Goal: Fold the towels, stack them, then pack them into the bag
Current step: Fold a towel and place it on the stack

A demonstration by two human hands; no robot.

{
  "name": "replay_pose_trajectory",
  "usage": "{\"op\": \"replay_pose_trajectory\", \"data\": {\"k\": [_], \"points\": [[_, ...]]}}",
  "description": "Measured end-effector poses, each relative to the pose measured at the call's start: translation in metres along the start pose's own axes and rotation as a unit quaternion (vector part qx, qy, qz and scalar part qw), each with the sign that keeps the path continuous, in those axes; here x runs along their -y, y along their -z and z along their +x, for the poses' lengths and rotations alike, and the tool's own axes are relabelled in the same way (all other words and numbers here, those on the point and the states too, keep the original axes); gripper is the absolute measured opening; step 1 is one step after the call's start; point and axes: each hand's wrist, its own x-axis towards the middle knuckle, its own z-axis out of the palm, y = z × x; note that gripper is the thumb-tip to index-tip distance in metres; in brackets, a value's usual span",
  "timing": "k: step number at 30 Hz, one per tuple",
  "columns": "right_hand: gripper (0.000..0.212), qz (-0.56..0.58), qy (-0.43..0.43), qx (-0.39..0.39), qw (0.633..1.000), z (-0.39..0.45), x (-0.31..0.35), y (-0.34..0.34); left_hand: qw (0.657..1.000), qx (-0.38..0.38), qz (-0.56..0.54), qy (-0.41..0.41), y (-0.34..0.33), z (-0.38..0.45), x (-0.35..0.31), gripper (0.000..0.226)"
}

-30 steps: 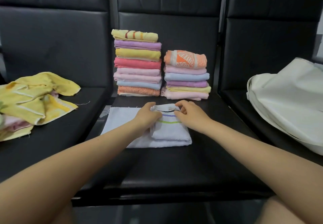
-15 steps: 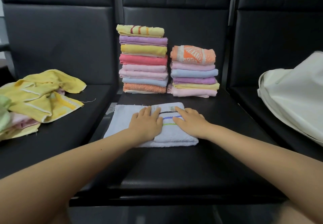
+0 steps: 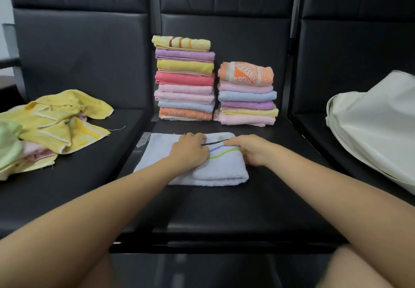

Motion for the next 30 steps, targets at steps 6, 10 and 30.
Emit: {"op": "replay_pose_trajectory", "data": {"k": [6,10,30], "points": [[0.022,0.058,0.011,-0.001,0.998,-0.004,0.004,-0.004,0.996,-0.024,-0.082,0.004,0.004,0.007,-0.007,0.047],[0.014,0.106,0.108,-0.024,0.988,-0.015,0.028,-0.002,0.947,-0.072,-0.302,0.078,0.02,0.012,-0.006,0.031],[0.082,-0.354,0.123,-0.083,0.923,0.009,0.001,-0.051,0.977,-0.051,-0.16,0.131,0.026,0.009,0.033,0.028]]}}
